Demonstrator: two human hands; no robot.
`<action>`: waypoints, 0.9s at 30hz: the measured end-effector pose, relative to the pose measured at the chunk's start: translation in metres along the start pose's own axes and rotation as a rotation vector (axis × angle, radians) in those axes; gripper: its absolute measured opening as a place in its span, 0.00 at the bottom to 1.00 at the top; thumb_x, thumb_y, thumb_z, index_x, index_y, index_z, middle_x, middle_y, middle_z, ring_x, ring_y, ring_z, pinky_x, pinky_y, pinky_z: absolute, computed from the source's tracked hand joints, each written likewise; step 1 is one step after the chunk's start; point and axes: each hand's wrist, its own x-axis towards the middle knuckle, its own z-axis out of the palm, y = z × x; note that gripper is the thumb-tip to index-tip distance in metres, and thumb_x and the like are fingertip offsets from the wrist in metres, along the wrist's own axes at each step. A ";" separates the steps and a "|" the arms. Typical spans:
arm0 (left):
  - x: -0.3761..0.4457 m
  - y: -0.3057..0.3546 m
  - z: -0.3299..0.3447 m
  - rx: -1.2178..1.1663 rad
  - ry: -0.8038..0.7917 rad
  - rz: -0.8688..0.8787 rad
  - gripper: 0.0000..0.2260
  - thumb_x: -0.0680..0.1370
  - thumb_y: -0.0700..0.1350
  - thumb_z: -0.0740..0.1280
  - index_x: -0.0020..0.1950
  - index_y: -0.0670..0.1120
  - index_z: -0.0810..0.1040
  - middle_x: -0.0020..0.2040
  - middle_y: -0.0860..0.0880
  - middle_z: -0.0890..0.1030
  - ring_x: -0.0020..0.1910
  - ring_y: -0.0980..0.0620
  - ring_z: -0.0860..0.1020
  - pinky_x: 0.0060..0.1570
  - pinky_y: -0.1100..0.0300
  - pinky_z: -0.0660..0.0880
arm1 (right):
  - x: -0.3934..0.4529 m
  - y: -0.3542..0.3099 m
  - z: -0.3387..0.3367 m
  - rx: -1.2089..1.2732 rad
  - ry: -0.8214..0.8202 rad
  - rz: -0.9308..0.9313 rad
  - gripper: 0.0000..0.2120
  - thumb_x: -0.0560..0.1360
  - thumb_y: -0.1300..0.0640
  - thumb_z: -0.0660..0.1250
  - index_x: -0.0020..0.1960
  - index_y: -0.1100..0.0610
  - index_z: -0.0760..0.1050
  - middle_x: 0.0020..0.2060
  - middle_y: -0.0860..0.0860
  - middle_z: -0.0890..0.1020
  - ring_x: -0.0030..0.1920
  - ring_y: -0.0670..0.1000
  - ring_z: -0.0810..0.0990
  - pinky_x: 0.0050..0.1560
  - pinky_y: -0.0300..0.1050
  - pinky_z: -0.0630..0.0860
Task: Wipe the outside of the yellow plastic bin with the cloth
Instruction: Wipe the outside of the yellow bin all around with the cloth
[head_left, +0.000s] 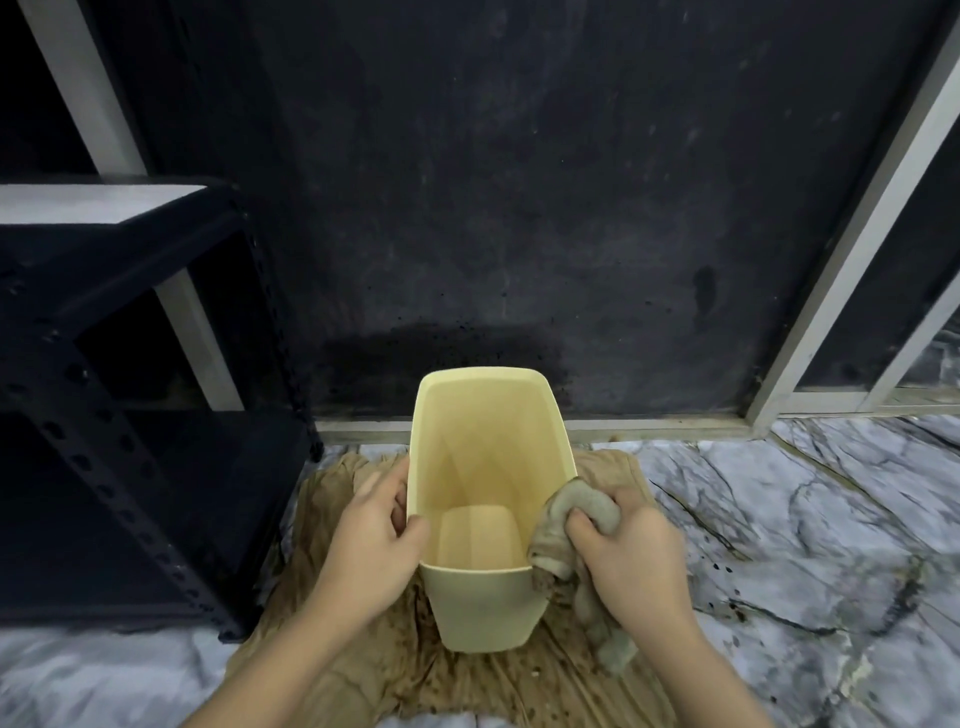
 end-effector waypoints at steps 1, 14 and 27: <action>0.009 -0.006 0.001 0.006 -0.004 -0.004 0.26 0.73 0.36 0.62 0.65 0.60 0.67 0.44 0.47 0.73 0.40 0.48 0.73 0.39 0.65 0.70 | 0.006 0.001 0.007 0.023 0.007 -0.003 0.06 0.71 0.58 0.65 0.37 0.51 0.69 0.25 0.44 0.73 0.30 0.39 0.70 0.30 0.24 0.67; 0.059 -0.056 0.012 0.065 -0.041 -0.085 0.26 0.73 0.36 0.63 0.71 0.51 0.66 0.46 0.49 0.73 0.40 0.46 0.75 0.40 0.63 0.71 | 0.047 0.015 0.072 0.143 -0.007 0.150 0.05 0.70 0.57 0.64 0.41 0.58 0.75 0.31 0.52 0.80 0.32 0.43 0.74 0.24 0.31 0.65; 0.056 -0.055 0.013 0.087 0.039 -0.221 0.13 0.72 0.40 0.65 0.56 0.46 0.78 0.36 0.51 0.77 0.35 0.55 0.74 0.32 0.66 0.67 | 0.051 0.013 0.070 0.128 -0.083 0.149 0.05 0.72 0.56 0.63 0.44 0.58 0.74 0.35 0.53 0.79 0.38 0.53 0.75 0.31 0.39 0.67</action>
